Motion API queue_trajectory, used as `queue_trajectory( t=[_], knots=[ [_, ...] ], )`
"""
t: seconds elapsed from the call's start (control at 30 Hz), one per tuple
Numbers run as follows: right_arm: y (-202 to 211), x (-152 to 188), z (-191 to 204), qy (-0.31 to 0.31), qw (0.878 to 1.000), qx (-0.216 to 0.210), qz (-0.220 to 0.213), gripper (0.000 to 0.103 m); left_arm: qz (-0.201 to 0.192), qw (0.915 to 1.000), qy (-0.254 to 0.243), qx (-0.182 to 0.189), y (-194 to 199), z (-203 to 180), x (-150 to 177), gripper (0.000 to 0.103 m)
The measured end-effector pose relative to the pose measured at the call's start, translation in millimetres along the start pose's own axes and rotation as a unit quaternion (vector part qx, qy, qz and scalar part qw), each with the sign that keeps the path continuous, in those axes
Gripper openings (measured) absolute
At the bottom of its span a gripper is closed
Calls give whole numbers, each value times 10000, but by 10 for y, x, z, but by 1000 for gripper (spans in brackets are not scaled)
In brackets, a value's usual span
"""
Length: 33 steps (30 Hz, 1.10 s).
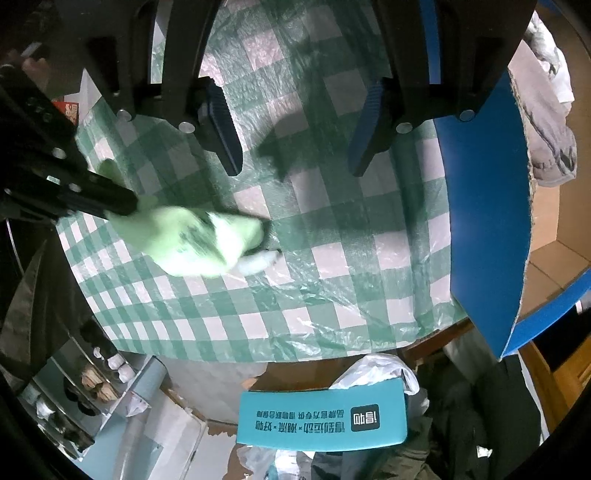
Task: Organize soft objects
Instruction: 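Close the right gripper on the pale green cloth, then lift the pale green cloth with the right gripper off the table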
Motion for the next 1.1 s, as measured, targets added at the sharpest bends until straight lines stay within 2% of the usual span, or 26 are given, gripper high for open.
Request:
queue_trajectory(
  t=[0.17,0.3,0.47,0.63,0.9,1.1],
  knots=[
    [137,195,-158,-212,9997,95,58,4,-2,10000,-12,-27,-40,-58,-28,62],
    [173,282,-350,-478,9987,142,52,4,-80,9999,-126,-34,-114,-166,-145,67],
    [234,311,-551,-748,9971,135,-72,4,-112,9993,-342,140,-273,-327,-325,67],
    [287,276,-768,-1050,9940,132,-282,4,-114,9974,-701,109,-397,-503,-385,67],
    [138,299,-954,-1265,9918,51,-172,4,-47,9924,-1227,-89,-605,-748,-406,67],
    [108,326,-985,-1283,9916,0,-158,4,28,9916,-1293,-71,-723,-797,-447,67]
  ],
)
Point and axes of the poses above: each gripper's, at about its wrist camera, not at the fingertips, and y roughly against the way its jaws point, z to its left, x to its underside, the point moved 6 cm from there along -y, roughly the way its jaws point, and after that the axes turned 11 degrees about z, right-handed, at the moved point
